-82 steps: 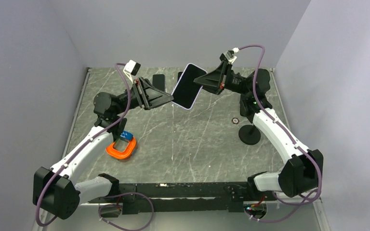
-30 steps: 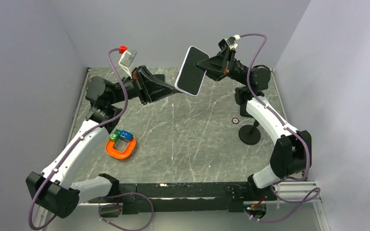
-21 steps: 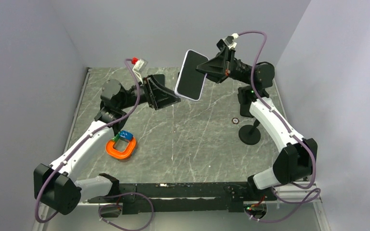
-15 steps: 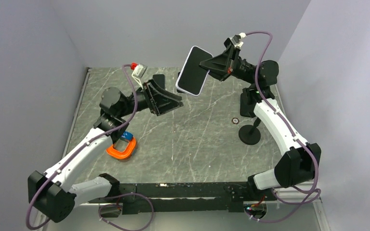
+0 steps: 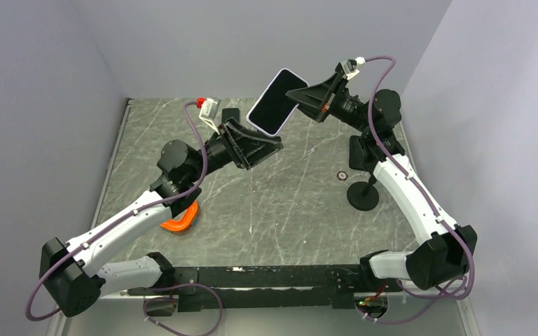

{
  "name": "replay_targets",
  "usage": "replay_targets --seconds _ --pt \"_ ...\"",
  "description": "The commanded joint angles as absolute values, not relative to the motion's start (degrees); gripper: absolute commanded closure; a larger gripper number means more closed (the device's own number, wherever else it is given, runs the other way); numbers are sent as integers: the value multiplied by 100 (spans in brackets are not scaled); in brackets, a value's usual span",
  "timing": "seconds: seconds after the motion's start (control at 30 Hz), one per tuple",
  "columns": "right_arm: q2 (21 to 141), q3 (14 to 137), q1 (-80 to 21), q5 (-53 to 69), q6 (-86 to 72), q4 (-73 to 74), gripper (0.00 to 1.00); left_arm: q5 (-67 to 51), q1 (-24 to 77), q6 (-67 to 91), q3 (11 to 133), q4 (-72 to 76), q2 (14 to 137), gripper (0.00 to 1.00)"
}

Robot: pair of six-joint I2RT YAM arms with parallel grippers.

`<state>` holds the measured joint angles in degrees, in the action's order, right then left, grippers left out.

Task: Take the phone out of the phone case
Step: Remove the phone case from the phone.

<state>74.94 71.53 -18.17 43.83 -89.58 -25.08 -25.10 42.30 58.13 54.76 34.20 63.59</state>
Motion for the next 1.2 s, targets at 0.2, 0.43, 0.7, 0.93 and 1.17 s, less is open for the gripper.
replay_targets --seconds 0.2,0.43,0.7,0.93,1.17 --pt "6993 7175 -2195 3606 -8409 -2070 100 -1955 4289 6051 5343 4004 6252 53" --pt "6901 7223 -2414 3414 -8340 -1855 100 -1881 4289 5788 5181 3803 5960 75" --pt "6973 7073 -2421 3871 -9453 -1973 100 -2141 4285 4264 5388 2842 5721 100" --pt "6995 6668 -2450 4229 -10658 -2736 100 -2885 4278 2707 5956 2165 5924 100" --pt "7047 6362 -2565 4199 -11303 -3383 100 -3378 4139 2706 5958 2725 6071 100"
